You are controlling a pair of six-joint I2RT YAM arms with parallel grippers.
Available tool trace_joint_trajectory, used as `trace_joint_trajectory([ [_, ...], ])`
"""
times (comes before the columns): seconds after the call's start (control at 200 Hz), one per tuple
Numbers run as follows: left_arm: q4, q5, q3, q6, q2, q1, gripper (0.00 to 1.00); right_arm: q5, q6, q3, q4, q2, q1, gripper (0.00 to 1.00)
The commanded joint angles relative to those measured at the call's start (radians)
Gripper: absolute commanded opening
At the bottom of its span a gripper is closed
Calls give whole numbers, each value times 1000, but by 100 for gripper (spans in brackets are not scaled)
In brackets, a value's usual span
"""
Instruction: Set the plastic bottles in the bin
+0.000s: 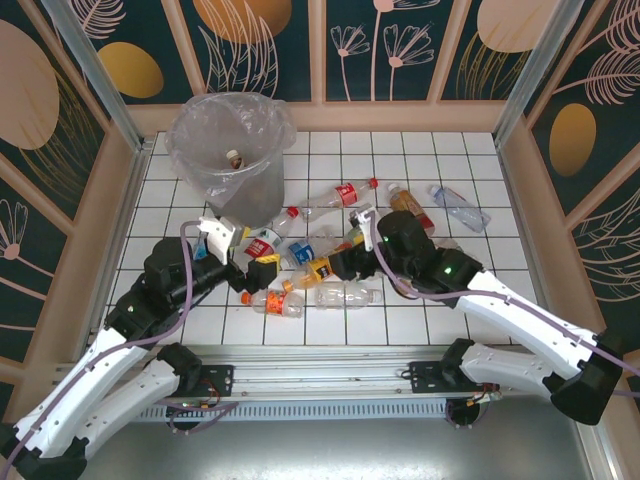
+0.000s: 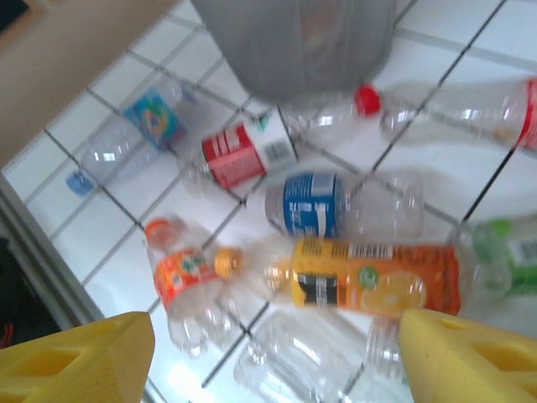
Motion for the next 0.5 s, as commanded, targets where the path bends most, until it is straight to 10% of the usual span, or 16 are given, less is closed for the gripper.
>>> trace_joint_trajectory([
  [0.0, 37, 174, -4, 35, 2, -5, 98, -58, 8, -33, -56, 12, 23, 77],
  [0.495, 46, 254, -5, 4, 29, -4, 98, 48, -30, -31, -136, 232, 118, 80],
])
